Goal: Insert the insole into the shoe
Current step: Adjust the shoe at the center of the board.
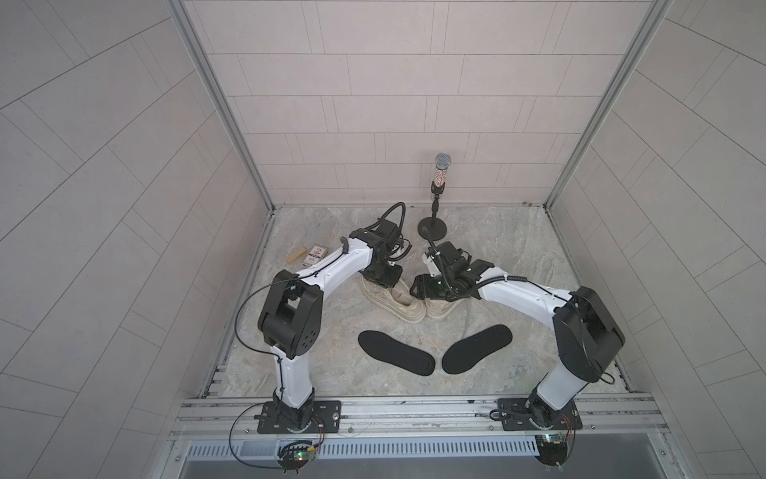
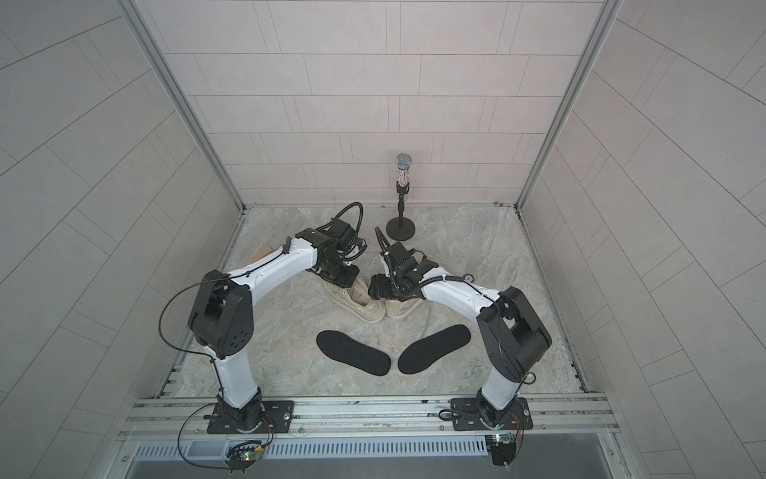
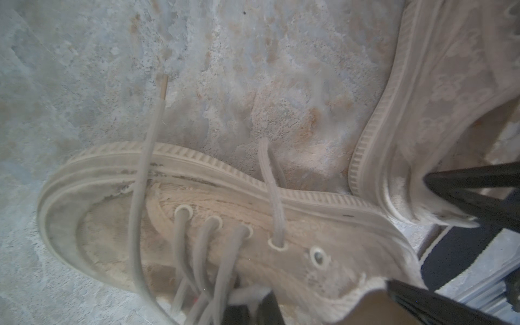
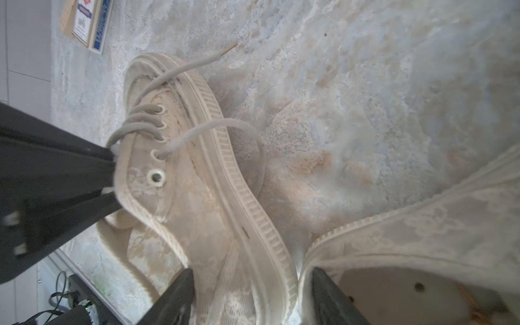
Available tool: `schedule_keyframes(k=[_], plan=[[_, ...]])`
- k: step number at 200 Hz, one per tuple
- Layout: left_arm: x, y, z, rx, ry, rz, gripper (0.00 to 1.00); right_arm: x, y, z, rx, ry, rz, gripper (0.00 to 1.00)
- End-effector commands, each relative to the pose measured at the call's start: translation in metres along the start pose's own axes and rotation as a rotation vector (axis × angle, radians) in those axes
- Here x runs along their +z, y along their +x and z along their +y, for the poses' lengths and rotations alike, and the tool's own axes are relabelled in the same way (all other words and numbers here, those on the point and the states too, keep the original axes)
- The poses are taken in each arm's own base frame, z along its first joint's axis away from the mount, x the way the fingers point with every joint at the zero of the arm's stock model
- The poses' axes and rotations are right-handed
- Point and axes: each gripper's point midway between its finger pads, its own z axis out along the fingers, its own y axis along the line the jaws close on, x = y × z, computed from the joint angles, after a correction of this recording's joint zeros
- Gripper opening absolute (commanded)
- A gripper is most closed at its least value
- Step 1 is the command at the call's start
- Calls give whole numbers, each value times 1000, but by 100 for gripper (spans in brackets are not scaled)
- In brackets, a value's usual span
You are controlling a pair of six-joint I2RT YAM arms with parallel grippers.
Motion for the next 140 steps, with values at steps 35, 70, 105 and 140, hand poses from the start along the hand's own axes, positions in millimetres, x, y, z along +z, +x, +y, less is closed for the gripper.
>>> schedule_keyframes(k=[35, 70, 105, 140], plan=[[-24, -9, -16, 38, 83, -56, 0, -1, -8, 6, -49, 1, -60, 68], [-21, -8, -17, 53, 91, -43, 0, -17, -14, 32, -151, -33, -110, 72], [-16, -11, -18, 55, 99, -34, 0, 7, -8, 28, -161, -28, -75, 70], [-18, -12, -17, 63, 92, -37, 0, 32, -3, 0, -175, 69, -51, 47]])
